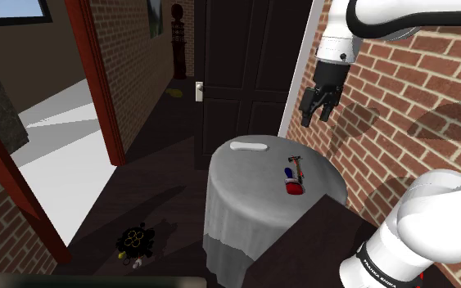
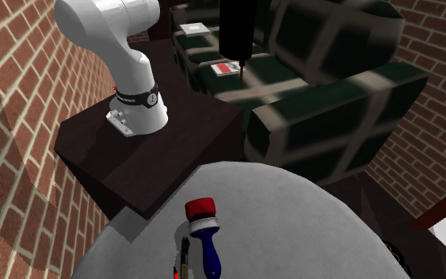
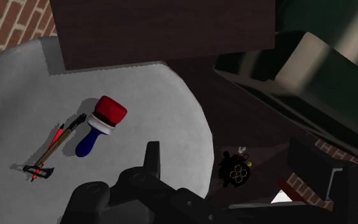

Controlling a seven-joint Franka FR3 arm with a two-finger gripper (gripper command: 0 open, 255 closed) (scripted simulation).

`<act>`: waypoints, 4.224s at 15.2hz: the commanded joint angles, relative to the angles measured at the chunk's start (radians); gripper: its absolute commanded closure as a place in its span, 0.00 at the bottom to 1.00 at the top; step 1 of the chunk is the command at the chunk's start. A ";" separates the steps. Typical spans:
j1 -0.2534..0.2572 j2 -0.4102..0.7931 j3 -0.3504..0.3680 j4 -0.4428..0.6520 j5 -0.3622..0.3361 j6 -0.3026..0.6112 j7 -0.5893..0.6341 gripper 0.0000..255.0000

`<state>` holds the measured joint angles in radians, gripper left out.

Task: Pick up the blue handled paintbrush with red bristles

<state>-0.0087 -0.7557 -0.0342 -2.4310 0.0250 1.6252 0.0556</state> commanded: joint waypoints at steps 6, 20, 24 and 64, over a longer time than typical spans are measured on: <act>-0.038 0.068 -0.039 -0.097 -0.029 0.172 -0.009 0.00; -0.128 0.455 -0.166 -0.197 -0.068 0.684 -0.046 0.00; -0.142 0.608 -0.205 -0.175 -0.042 0.820 -0.075 0.00; -0.215 1.014 -0.232 -0.015 0.171 1.064 -0.237 1.00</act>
<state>-0.2295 0.2745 -0.2594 -2.4431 0.2077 2.7027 -0.1913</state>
